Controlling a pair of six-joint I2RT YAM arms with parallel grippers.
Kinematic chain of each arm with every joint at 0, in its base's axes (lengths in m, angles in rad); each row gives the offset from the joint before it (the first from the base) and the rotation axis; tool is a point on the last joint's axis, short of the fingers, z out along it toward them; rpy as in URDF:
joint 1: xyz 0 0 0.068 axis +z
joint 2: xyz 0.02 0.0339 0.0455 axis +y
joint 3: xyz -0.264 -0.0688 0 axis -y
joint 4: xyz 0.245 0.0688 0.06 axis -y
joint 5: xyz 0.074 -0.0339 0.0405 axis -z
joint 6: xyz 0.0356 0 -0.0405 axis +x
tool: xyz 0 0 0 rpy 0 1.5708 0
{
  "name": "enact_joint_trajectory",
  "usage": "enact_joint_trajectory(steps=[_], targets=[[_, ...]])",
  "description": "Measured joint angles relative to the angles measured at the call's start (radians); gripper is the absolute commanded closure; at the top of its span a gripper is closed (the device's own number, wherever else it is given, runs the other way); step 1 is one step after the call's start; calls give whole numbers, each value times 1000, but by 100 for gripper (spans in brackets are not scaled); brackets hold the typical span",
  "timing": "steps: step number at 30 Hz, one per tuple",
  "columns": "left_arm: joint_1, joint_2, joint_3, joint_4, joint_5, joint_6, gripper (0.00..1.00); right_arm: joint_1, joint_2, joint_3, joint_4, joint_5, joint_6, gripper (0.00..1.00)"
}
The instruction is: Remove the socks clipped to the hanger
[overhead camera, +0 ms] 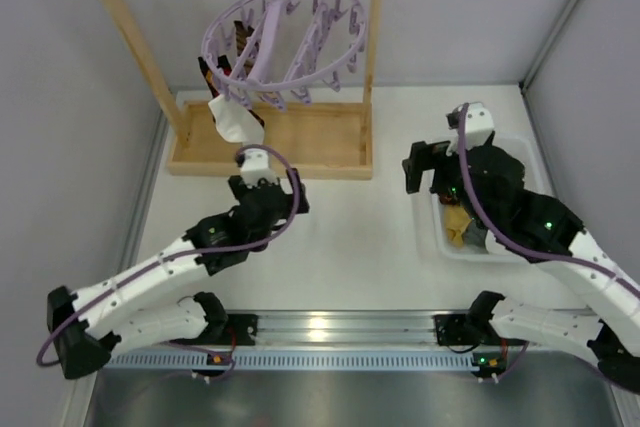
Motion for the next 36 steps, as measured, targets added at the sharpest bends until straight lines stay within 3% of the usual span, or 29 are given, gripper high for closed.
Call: enact_joint_trajectory(steps=[3,6,11,18,26,36], targets=[[137,-103,-24,-30,-11,-30,1,-60,35,-89,82,-114,2,1],[263,-98,-71,39,-3,-11,1,-66,52,-153,136,-213,3,1],[438,22,-287,366,158,85,1,-68,67,-176,217,-333,-1,1],[682,246,-406,837,370,165,1,-70,-13,-245,266,-410,-32,0],[770,510,-395,1260,522,343,1,-71,-88,-312,316,-502,-58,1],[807,567,-343,1416,566,445,1,-71,-57,-323,340,-616,-106,1]])
